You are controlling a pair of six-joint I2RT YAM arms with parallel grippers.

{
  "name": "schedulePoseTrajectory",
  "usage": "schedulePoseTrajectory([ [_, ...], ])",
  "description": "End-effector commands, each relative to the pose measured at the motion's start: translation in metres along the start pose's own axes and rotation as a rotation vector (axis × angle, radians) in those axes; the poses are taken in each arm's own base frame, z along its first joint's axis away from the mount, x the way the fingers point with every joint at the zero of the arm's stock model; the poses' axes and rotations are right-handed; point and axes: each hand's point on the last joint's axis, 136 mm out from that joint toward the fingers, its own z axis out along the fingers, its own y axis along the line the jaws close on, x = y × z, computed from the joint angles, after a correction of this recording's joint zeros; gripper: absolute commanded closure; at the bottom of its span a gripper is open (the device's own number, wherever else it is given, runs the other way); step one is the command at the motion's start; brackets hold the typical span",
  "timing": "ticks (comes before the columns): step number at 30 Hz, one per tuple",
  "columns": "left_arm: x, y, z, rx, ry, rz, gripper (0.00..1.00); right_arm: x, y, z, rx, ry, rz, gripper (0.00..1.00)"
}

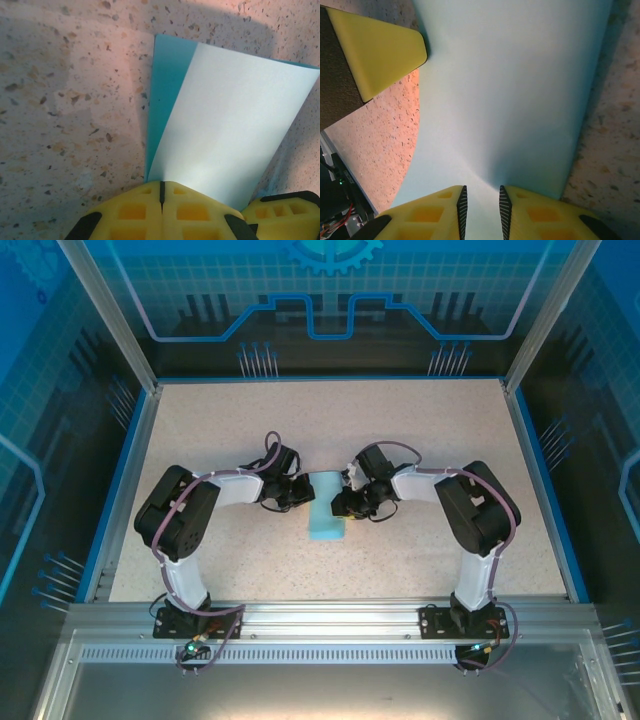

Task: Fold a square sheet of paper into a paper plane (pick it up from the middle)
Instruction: Fold the square sheet of paper in half at the center of the table.

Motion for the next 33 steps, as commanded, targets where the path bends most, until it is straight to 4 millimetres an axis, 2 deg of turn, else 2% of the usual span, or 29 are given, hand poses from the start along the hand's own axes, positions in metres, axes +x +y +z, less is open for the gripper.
schedulePoseTrajectory([
  [1,0.016,0.043,0.012,-0.159,0.045,-0.037,1.00,0.015,0.007,-0.009,0.000,0.024,0.003,0.75],
  [3,0.016,0.043,0.012,-0.159,0.046,-0.037,1.00,0.020,0.018,-0.012,-0.024,0.023,-0.020,0.75],
  [5,0.016,0.043,0.012,-0.159,0.045,-0.041,1.00,0.028,0.020,-0.010,-0.027,0.036,-0.024,0.75],
  [10,0.016,0.043,0.013,-0.158,0.046,-0.043,1.00,0.049,-0.001,0.007,0.023,0.090,0.029,0.78],
  [13,0.016,0.042,0.012,-0.157,0.044,-0.042,1.00,0.053,-0.009,0.011,0.046,0.100,0.044,0.81],
  [15,0.015,0.042,0.012,-0.157,0.044,-0.041,1.00,0.053,-0.003,0.008,0.035,0.094,0.030,0.82],
  [16,0.015,0.041,0.012,-0.156,0.044,-0.041,1.00,0.061,-0.004,0.006,0.034,0.104,0.032,0.82],
  [20,0.014,0.040,0.012,-0.153,0.042,-0.038,1.00,0.065,0.012,-0.006,-0.003,0.080,-0.011,0.81],
  [22,0.014,0.040,0.012,-0.153,0.041,-0.039,1.00,0.069,0.006,-0.006,0.017,0.082,-0.003,0.81],
  [27,0.013,0.038,0.011,-0.148,0.040,-0.038,1.00,0.079,-0.022,0.009,0.097,0.123,0.057,0.82],
  [28,0.013,0.037,0.011,-0.147,0.042,-0.037,1.00,0.077,-0.021,0.010,0.092,0.122,0.058,0.82],
  [30,0.013,0.037,0.011,-0.145,0.042,-0.035,1.00,0.067,-0.005,0.003,0.054,0.089,0.034,0.82],
  [33,0.013,0.036,0.010,-0.142,0.044,-0.031,1.00,0.041,0.027,-0.023,0.001,-0.020,-0.035,0.82],
])
